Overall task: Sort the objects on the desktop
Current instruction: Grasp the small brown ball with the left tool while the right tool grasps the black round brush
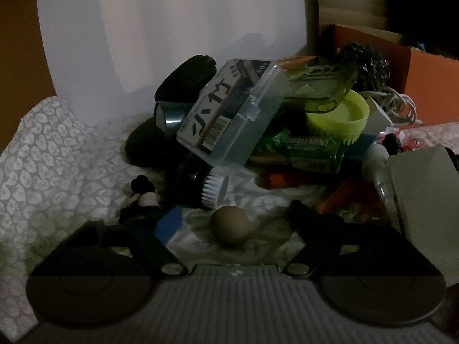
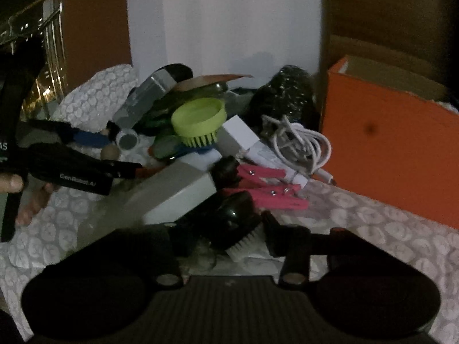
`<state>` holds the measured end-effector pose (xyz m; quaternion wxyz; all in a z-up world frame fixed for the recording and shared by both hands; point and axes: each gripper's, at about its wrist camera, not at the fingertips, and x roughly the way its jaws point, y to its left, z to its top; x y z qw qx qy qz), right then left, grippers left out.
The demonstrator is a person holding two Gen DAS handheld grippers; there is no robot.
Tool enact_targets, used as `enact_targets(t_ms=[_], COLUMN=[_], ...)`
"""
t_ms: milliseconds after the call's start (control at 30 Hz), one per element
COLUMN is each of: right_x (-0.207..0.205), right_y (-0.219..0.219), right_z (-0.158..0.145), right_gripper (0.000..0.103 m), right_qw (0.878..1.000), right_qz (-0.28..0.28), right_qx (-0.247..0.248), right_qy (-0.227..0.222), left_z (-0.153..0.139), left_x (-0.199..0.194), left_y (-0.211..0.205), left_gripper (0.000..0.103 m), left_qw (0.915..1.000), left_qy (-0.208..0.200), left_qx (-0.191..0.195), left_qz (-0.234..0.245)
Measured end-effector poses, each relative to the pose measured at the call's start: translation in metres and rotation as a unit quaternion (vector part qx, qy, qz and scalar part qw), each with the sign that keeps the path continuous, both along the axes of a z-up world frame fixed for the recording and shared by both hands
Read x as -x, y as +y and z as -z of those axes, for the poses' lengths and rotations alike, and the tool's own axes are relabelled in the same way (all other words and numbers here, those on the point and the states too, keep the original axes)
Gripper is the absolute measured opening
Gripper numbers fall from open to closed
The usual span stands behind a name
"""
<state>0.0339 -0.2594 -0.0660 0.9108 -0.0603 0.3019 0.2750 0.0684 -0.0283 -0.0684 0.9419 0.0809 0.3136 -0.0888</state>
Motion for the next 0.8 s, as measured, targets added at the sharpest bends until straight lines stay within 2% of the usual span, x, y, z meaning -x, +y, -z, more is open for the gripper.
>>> enact_targets(t_ms=[33, 100, 133, 167, 200, 567, 800], right_x=[0.002, 0.005, 0.006, 0.007, 0.007, 0.014, 0.03], right_y=[-0.002, -0.007, -0.007, -0.008, -0.009, -0.016, -0.022], right_z=[0.001, 0.002, 0.001, 0.001, 0.001, -0.008, -0.025], right_gripper=[0.042, 0.042, 0.042, 0.042, 0.042, 0.042, 0.042], right_qw=[1.0, 1.0, 1.0, 1.0, 1.0, 0.999, 0.998], right_qz=[0.004, 0.006, 0.008, 0.01, 0.012, 0.036, 0.055], right_qx=[-0.008, -0.019, -0.023, -0.025, -0.026, -0.028, -0.027], right_qy=[0.001, 0.006, 0.006, 0.006, 0.005, -0.007, -0.023], left_z=[0.0, -0.002, -0.002, -0.003, -0.003, -0.01, -0.029], left_x=[0.001, 0.005, 0.006, 0.007, 0.009, 0.03, 0.046], left_y=[0.0, -0.002, -0.003, -0.003, -0.003, -0.001, -0.013], left_gripper=[0.066, 0.049, 0.044, 0.032, 0.027, 0.026, 0.026], left_qw=[1.0, 1.0, 1.0, 1.0, 1.0, 0.9999, 0.9987], left_qy=[0.0, 0.0, -0.002, -0.003, -0.004, -0.016, -0.039], left_qx=[0.002, 0.003, 0.001, 0.0, -0.002, -0.005, 0.002], left_qz=[0.002, 0.003, 0.004, 0.005, 0.007, 0.004, 0.032])
